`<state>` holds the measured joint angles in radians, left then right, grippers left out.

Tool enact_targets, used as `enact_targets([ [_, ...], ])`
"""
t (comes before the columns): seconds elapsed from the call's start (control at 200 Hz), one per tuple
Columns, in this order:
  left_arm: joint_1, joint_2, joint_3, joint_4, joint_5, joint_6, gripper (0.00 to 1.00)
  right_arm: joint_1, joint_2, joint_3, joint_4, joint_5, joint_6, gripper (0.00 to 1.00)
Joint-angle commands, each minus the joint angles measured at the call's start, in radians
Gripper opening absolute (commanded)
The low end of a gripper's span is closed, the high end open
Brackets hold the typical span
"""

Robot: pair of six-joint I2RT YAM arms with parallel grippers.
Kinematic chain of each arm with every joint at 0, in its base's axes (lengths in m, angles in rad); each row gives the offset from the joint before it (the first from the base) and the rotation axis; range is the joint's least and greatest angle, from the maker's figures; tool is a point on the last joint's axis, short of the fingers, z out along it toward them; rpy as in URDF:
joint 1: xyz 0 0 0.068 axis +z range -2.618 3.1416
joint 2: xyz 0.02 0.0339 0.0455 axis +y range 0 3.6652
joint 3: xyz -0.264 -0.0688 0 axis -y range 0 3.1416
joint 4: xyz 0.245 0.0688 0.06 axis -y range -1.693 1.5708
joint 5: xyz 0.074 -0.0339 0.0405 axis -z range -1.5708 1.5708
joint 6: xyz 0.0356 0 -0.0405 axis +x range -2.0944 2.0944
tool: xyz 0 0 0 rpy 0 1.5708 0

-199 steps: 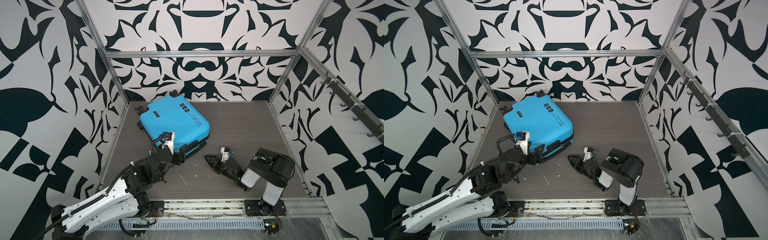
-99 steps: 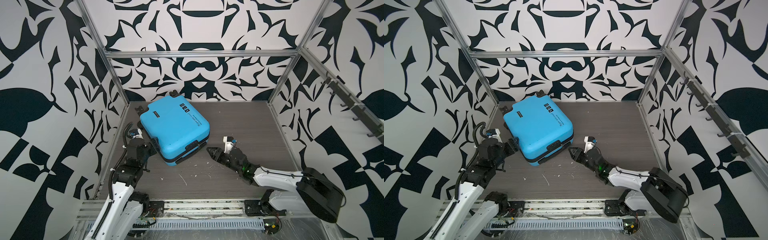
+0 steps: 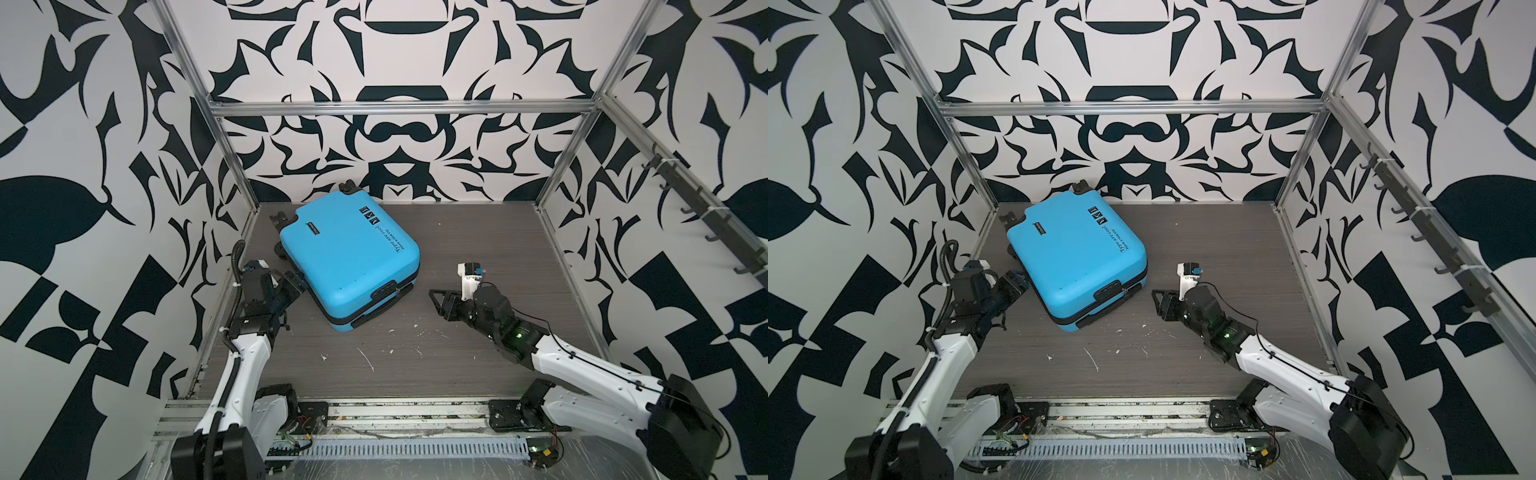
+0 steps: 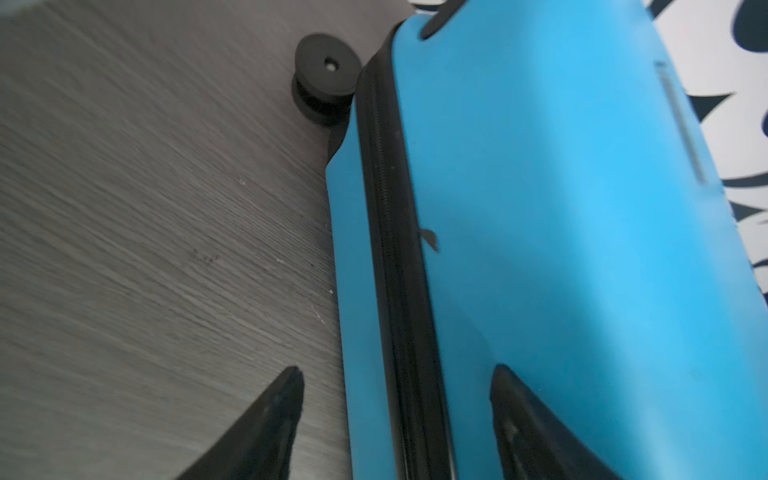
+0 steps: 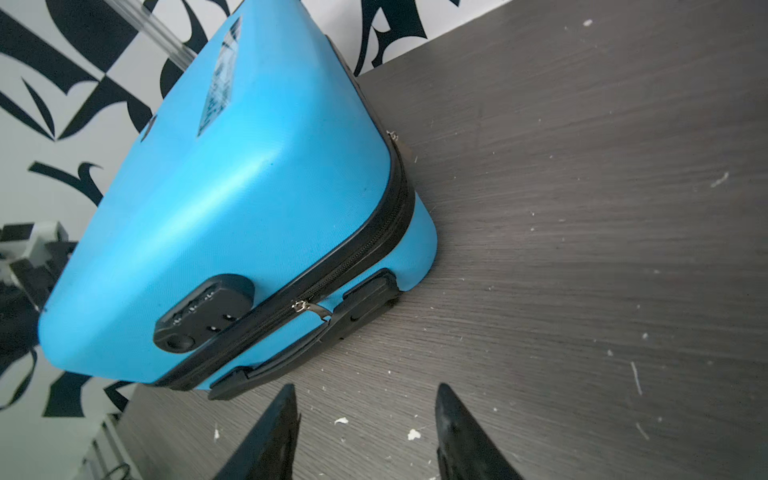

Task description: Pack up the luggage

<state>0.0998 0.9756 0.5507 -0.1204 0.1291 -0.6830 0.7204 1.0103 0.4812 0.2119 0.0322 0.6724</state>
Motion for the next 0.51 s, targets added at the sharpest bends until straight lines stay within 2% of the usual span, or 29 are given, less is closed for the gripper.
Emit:
enact_targets([
  [0.0,-0.012,0.081,0.03,0.137,0.13,-0.051,0.72,-0.003,0.006,-0.022,0.115,-0.031,-0.149,0.55],
  [0.275,-0.096,0.247,0.112,0.223,0.129,-0.042,0.72,-0.003,0.112,-0.043,0.3,-0.16,-0.282,0.55],
  [0.5,-0.128,0.423,0.215,0.288,0.153,-0.039,0.74,-0.003,0.218,-0.05,0.417,-0.084,-0.327,0.54],
])
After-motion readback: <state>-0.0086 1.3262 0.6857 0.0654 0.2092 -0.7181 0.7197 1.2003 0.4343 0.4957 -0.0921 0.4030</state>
